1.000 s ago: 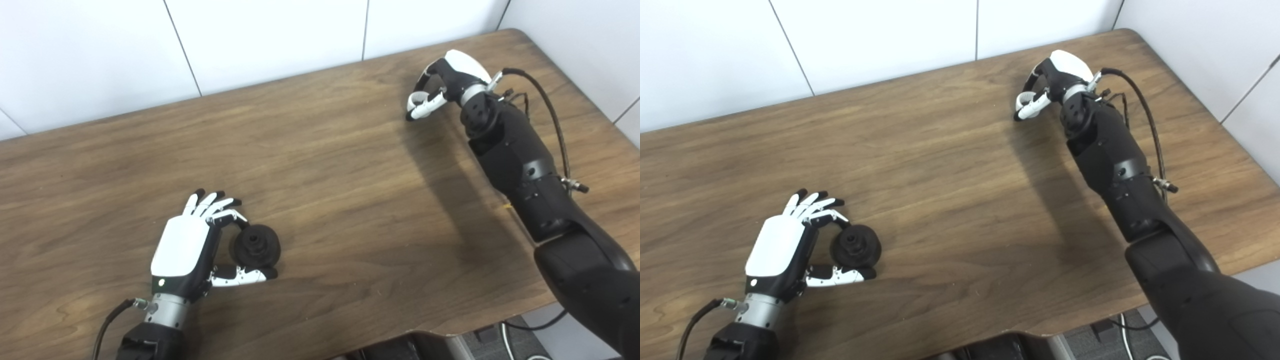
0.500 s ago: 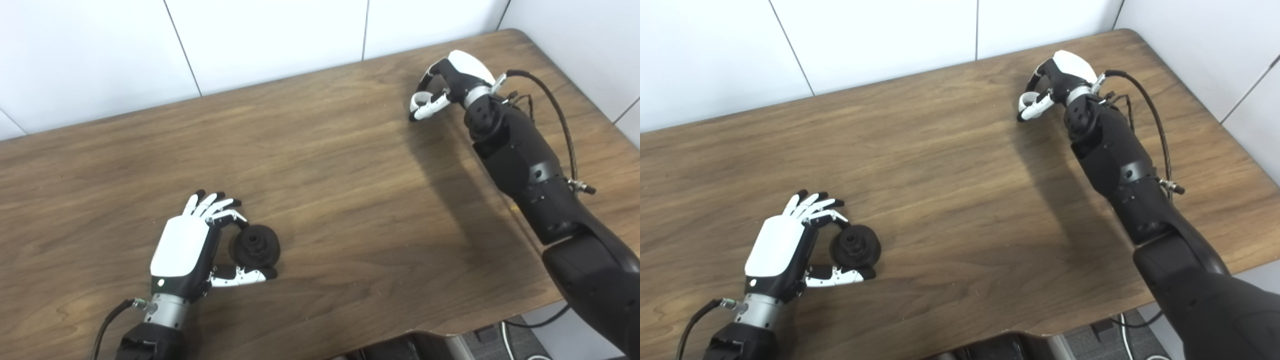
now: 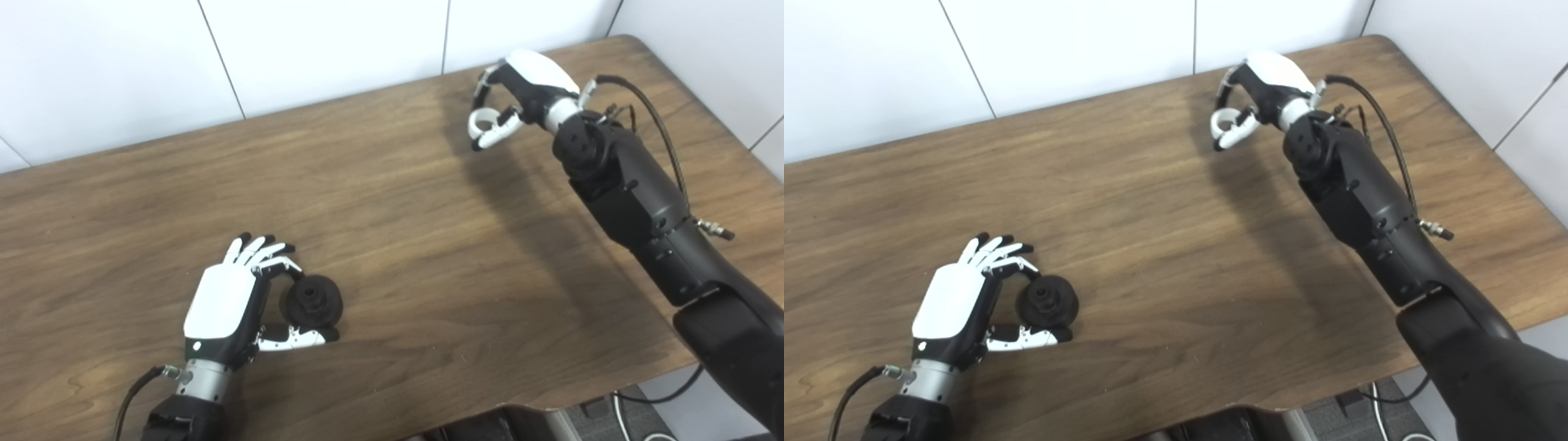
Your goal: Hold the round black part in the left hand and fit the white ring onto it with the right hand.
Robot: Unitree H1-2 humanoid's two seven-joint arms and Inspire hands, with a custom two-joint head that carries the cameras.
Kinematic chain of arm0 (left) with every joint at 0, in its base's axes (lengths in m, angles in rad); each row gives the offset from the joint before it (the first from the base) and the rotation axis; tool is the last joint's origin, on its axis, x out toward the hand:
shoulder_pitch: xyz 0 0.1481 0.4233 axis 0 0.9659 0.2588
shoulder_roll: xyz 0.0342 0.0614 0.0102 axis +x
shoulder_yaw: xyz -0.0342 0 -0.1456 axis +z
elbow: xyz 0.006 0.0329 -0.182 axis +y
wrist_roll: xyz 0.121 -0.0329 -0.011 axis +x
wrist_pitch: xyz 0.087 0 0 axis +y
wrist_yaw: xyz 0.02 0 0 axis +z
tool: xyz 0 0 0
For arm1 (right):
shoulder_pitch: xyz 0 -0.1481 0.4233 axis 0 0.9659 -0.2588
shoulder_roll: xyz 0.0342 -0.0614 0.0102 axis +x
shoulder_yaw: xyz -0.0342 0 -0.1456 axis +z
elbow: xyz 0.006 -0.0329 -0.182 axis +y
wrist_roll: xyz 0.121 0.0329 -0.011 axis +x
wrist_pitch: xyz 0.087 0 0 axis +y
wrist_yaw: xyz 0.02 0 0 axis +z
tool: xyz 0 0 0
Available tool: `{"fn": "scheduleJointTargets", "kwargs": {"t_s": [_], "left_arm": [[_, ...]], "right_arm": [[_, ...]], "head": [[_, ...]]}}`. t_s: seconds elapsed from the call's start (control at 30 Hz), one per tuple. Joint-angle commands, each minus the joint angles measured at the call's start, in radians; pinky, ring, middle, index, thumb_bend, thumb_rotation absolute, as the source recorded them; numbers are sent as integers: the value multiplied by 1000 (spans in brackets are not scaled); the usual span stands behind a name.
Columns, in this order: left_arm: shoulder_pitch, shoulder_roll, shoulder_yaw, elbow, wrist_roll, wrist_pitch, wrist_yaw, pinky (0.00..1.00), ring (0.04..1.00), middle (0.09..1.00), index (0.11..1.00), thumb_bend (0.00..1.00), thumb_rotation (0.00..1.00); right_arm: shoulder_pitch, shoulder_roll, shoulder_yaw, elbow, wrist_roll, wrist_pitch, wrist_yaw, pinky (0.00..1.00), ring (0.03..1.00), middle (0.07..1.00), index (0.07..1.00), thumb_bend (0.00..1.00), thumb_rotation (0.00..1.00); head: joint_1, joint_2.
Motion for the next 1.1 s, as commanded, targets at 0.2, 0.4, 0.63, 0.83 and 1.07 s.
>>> {"fn": "scheduleJointTargets", "kwargs": {"t_s": [0.2, 0.4, 0.63, 0.83, 1.07], "left_arm": [[10, -11, -27, 5, 45, 35, -30, 972, 896, 803, 486, 520, 56], [11, -27, -43, -4, 63, 57, -44, 985, 908, 813, 486, 519, 56], [13, -52, -63, -13, 79, 89, -50, 983, 906, 813, 486, 519, 54], [9, -77, -86, -14, 104, 119, -55, 985, 910, 814, 485, 520, 53], [3, -98, -110, -13, 136, 148, -57, 999, 917, 815, 485, 518, 54]], "right_arm": [[-17, 7, 38, -204, -28, 26, 125, 998, 960, 847, 486, 523, 133], [6, 45, 73, -320, -42, 19, 184, 988, 952, 838, 485, 524, 133], [24, 78, 98, -389, -49, 3, 227, 997, 964, 854, 484, 524, 134], [32, 94, 121, -454, -37, 3, 275, 1000, 972, 853, 483, 525, 134], [53, 108, 135, -502, -22, -19, 314, 1000, 965, 848, 483, 525, 134]], "head": [[86, 14], [143, 22], [219, 31], [288, 38], [353, 50]]}}
